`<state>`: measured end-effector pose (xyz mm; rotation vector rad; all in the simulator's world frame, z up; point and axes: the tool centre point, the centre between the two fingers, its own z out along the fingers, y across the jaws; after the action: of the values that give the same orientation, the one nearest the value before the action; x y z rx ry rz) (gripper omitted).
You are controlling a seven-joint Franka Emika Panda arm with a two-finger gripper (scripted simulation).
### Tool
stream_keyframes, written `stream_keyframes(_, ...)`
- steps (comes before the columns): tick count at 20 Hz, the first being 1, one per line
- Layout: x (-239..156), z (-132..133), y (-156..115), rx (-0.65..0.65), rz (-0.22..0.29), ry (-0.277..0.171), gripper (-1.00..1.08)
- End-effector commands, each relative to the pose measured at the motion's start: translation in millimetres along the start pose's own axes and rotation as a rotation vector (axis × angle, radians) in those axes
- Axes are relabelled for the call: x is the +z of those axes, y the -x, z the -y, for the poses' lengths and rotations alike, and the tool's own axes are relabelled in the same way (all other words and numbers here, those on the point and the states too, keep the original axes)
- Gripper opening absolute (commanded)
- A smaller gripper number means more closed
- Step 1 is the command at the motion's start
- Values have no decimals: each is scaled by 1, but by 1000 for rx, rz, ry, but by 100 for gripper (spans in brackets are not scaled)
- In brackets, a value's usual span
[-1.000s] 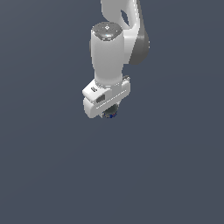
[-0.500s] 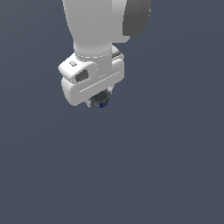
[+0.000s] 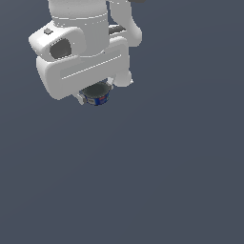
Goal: Pick up the object and move it to a goal position.
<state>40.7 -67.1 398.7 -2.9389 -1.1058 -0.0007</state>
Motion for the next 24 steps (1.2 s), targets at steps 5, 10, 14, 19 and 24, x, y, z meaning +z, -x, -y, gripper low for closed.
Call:
stream_keyframes(5,-35,-16,0,0,0,1,-100)
stream_keyframes(10,-56,-26,0,0,1,1,-100)
stream_keyframes(14,-69,-32,-1,0,1,1,-100)
stream_keyframes(19,-83,-39,-1,1,1,1,-100)
stream_keyframes(24,-92,-43,-1,1,1,1,-100)
